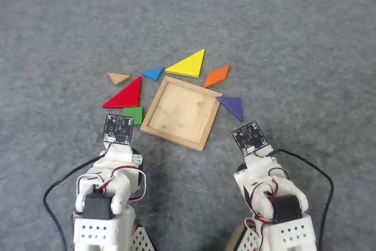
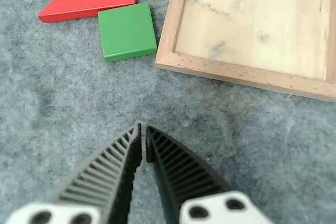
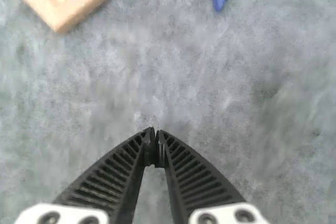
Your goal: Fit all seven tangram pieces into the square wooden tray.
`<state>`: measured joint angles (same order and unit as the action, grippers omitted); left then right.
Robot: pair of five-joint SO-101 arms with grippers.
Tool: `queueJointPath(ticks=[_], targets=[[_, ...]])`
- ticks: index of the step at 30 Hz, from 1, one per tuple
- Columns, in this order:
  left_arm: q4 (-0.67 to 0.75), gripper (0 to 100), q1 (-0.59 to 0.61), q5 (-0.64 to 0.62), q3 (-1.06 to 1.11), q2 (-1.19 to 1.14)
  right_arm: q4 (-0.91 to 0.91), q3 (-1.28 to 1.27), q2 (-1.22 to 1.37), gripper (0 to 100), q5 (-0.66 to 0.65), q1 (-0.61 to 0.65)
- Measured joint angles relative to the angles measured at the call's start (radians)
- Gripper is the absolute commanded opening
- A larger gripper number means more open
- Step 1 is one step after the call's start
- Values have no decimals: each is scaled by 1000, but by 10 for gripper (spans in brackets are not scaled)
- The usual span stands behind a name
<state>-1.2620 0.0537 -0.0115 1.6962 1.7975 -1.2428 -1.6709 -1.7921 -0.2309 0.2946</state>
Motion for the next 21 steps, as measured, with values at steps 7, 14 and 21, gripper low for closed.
queueJointPath(ticks=[7,14,21], targets=[[0,13,-94,3,0,0,226,15,0,9,5,87],[2,14,-130,3,0,0,269,183,46,10,130,153],[109,15,-66,153,-80,0,259,448,477,10,199,216]])
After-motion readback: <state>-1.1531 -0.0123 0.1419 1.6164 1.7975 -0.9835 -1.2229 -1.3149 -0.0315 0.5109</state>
